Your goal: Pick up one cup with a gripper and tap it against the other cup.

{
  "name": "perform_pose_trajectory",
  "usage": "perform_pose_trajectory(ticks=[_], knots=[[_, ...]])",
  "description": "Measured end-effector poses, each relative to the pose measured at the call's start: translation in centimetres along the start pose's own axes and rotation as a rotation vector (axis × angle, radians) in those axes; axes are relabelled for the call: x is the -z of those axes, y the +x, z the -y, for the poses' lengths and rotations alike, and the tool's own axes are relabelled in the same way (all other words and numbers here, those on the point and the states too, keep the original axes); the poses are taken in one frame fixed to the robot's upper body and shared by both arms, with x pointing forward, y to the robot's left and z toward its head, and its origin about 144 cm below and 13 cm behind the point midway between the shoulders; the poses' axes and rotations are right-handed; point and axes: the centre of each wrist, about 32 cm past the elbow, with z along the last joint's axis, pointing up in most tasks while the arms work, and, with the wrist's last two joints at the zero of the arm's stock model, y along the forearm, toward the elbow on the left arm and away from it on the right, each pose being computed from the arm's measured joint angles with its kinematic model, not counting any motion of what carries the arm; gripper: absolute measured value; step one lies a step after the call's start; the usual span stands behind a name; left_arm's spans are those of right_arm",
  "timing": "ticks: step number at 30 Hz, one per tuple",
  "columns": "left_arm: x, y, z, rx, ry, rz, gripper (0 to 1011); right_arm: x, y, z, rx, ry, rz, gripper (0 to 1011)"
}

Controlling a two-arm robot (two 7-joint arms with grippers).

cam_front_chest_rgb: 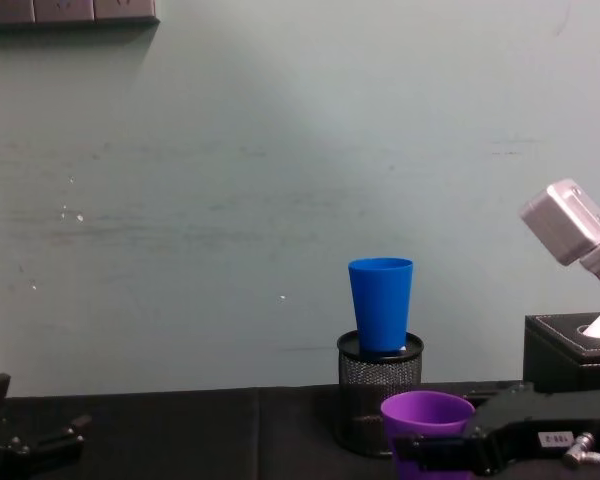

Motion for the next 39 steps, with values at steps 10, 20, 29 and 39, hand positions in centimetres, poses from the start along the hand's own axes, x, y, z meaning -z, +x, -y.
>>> perform_pose_trajectory(ticks=[10, 20, 29, 39], knots=[[0.00, 0.00, 0.00, 0.000, 0.000, 0.000, 1000, -0.04, 0.14, 0.06, -0.042, -0.042, -0.017, 718], [0.00, 0.00, 0.00, 0.000, 0.000, 0.000, 1000, -0.13, 0.11, 0.09, -0.056, -0.042, -0.019, 718], [0.00, 0.00, 0.00, 0.000, 0.000, 0.000, 1000, -0.19, 0.12, -0.03, -0.058, -0.053, -0.020, 874], [0.00, 0.00, 0.00, 0.000, 0.000, 0.000, 1000, -0.22, 0.31, 0.05, -0.053, -0.052, -0.027, 1004]])
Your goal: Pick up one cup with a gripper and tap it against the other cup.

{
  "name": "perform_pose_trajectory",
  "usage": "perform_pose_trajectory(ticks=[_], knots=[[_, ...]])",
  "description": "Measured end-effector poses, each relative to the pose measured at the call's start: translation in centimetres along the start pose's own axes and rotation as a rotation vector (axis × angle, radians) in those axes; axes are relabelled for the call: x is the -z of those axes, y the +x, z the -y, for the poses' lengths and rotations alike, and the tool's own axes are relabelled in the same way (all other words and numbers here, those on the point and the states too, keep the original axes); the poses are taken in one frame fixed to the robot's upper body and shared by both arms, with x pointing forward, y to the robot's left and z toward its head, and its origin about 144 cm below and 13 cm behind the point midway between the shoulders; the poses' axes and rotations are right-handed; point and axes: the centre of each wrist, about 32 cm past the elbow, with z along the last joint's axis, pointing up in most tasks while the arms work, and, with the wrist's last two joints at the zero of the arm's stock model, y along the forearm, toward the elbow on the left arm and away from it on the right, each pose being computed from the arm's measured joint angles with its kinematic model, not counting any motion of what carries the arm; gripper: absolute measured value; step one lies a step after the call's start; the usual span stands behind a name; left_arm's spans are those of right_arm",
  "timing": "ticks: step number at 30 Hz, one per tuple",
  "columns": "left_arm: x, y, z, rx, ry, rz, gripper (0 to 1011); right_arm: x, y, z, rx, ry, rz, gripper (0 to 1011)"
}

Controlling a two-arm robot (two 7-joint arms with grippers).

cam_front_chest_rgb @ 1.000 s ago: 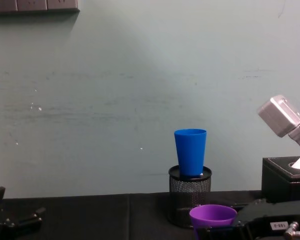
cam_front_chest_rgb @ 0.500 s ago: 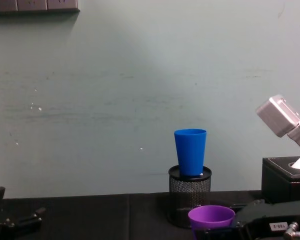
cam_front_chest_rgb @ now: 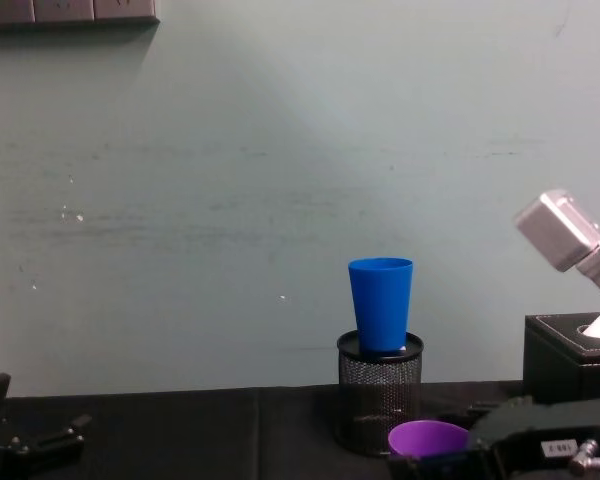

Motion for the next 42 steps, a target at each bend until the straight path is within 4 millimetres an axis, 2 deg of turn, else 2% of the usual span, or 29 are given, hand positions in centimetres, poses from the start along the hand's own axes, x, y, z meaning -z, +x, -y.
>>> perform_pose_trajectory(ticks=[8, 12, 18, 21, 31, 42], knots=[[0.0, 0.0, 0.0, 0.000, 0.000, 0.000, 1000, 0.3, 0.3, 1.1, 0.053, 0.184, -0.019, 1004], [0.0, 0.0, 0.0, 0.000, 0.000, 0.000, 1000, 0.4, 0.5, 1.4, 0.082, 0.217, -0.028, 1004], [0.0, 0.0, 0.0, 0.000, 0.000, 0.000, 1000, 0.3, -0.5, 2.3, 0.248, 0.248, -0.018, 1004], [0.0, 0.0, 0.0, 0.000, 0.000, 0.000, 1000, 0.3, -1.6, 3.0, 0.375, 0.219, -0.011, 1004], [0.0, 0.0, 0.0, 0.000, 0.000, 0.000, 1000, 0.1, -4.2, 3.9, 0.532, 0.034, 0.052, 1004], [0.0, 0.0, 0.0, 0.000, 0.000, 0.000, 1000, 0.4, -4.4, 3.7, 0.570, 0.008, 0.069, 1004]])
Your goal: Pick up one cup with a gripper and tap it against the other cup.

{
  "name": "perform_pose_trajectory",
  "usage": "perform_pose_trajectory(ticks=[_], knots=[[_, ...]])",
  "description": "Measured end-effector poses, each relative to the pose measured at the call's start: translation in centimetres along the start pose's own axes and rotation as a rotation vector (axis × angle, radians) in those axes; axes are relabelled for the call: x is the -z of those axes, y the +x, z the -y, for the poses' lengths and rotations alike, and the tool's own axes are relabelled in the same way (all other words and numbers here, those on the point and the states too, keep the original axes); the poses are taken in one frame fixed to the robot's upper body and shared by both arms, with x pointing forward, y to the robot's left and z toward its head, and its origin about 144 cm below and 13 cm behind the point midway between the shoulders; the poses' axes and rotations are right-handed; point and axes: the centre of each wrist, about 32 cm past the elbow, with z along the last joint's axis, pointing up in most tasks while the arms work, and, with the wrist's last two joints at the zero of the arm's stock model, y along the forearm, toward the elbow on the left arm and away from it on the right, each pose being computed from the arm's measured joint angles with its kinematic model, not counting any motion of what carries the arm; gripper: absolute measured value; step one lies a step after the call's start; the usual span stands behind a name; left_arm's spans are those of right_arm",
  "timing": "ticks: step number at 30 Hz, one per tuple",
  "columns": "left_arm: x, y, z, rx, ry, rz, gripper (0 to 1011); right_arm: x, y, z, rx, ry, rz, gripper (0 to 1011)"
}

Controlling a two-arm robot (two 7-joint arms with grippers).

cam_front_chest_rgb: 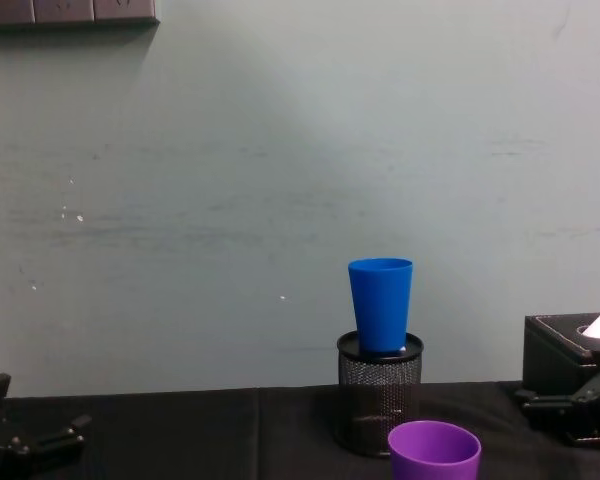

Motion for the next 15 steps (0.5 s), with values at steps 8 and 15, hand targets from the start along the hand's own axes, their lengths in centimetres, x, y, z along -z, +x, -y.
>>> perform_pose_trajectory(ticks=[8, 15], knots=[[0.00, 0.00, 0.00, 0.000, 0.000, 0.000, 1000, 0.01, 0.00, 0.01, -0.002, 0.001, 0.001, 1004], [0.00, 0.00, 0.00, 0.000, 0.000, 0.000, 1000, 0.01, -0.01, 0.01, -0.003, 0.002, 0.001, 1004]])
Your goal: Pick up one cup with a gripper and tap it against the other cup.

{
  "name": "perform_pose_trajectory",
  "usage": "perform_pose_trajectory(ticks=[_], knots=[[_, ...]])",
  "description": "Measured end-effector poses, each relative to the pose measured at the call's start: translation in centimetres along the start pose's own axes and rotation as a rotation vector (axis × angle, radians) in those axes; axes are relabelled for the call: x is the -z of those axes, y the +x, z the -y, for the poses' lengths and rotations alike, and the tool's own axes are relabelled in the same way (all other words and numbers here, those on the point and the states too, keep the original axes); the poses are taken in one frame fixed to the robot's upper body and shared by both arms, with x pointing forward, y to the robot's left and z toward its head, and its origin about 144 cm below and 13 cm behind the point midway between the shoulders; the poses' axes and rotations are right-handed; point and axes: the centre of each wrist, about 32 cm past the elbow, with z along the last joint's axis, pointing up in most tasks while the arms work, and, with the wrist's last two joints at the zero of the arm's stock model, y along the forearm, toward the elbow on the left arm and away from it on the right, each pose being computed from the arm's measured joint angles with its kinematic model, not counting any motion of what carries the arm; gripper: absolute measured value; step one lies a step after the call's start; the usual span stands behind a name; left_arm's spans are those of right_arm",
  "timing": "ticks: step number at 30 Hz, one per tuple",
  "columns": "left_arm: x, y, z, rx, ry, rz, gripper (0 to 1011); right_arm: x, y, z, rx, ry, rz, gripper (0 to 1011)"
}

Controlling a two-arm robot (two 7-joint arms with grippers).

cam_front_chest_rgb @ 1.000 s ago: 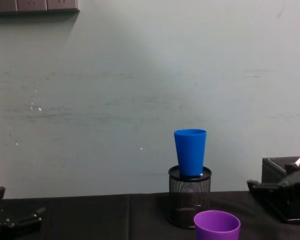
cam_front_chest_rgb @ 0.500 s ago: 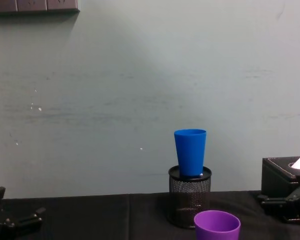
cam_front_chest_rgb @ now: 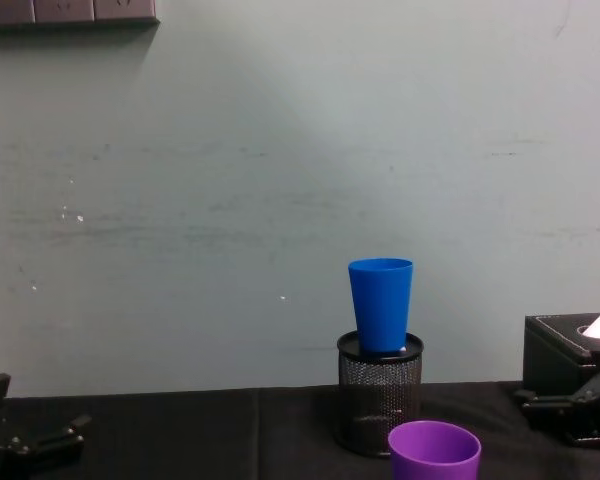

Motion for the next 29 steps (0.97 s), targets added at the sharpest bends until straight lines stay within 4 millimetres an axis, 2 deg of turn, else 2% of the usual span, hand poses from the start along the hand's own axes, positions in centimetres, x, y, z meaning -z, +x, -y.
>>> perform_pose_trajectory(ticks=[29], knots=[[0.00, 0.00, 0.00, 0.000, 0.000, 0.000, 1000, -0.03, 0.01, 0.02, -0.001, 0.001, 0.000, 1004]])
